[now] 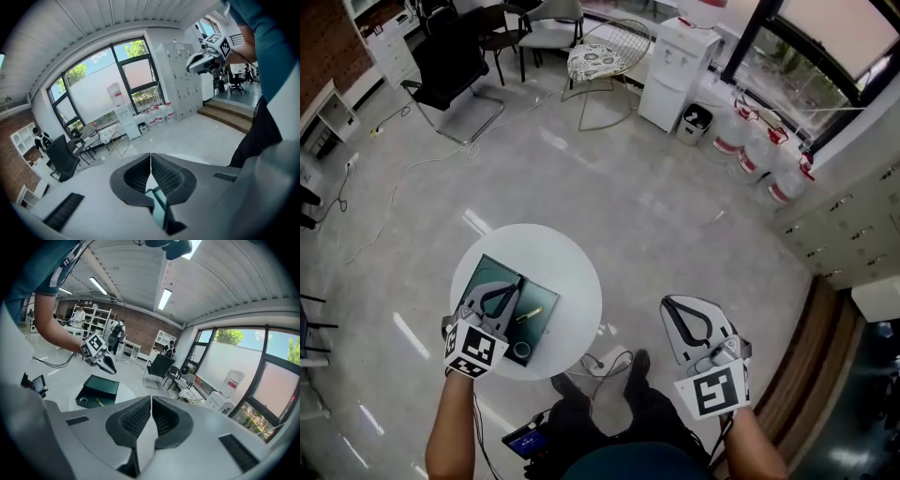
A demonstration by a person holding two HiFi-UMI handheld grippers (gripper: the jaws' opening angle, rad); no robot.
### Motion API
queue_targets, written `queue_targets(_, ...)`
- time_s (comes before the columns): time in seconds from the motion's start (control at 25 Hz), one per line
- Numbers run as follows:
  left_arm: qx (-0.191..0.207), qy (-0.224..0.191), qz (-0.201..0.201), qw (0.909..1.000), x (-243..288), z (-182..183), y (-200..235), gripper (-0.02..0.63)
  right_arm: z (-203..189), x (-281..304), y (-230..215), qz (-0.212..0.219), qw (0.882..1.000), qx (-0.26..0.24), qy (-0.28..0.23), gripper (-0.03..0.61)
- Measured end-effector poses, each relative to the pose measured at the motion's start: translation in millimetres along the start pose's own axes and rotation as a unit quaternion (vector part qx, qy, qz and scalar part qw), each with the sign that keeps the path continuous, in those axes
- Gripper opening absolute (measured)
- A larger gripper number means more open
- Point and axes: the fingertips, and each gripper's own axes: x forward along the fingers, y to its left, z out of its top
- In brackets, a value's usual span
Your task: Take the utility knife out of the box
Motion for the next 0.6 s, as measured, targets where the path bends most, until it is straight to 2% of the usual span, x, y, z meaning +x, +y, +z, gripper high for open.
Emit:
queue_targets(0.28,-0.013,0.055,-0.078,0.9953,62.3,-68.7,-29.9,0.021,-40.2,46.0,13.6,0.02,0.999,0.01,0.025,0.04)
queue_targets(0.44,-0.01,0.099,-0.128,0.9868,90.8,-105.5,-53.3,0.023,-57.8,69.6,20.0,0.031,0.999,0.015,0.032,0.04)
queue_targets(0.6,-0.002,0.13,-0.157,0.9789,114.6,-133.0,-67.2,0.026,-69.9,91.0,21.6,0.04,0.998,0.02,0.039,0.038)
